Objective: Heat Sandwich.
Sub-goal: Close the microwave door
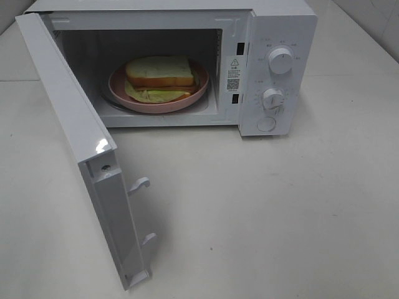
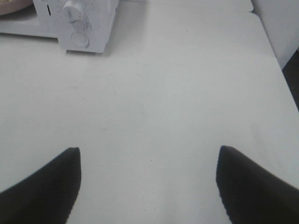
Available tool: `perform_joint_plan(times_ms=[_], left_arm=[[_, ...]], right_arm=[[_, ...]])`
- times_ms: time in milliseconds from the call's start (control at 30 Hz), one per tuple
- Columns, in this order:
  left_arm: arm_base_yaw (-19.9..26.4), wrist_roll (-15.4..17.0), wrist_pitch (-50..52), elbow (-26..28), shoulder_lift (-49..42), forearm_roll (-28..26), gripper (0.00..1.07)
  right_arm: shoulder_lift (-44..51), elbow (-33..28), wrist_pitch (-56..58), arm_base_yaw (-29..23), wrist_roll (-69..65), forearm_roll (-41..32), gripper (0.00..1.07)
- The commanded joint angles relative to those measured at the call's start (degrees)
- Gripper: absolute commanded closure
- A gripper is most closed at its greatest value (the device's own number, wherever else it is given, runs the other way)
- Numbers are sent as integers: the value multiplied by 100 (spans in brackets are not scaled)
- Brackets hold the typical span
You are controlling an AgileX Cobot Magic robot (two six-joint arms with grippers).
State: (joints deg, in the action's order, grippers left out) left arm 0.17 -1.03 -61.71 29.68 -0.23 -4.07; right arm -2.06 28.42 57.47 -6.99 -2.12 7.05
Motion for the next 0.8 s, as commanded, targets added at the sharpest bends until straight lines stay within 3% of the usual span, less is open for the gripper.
perform_joint_plan(times_ms=[33, 800], left_arm=[[-29, 17, 29, -6, -97, 17, 7], [-29, 17, 29, -6, -97, 17, 7]], right_arm=[[275, -6, -52, 206, -17, -17, 31], [390, -11, -52, 298, -57, -17, 32]])
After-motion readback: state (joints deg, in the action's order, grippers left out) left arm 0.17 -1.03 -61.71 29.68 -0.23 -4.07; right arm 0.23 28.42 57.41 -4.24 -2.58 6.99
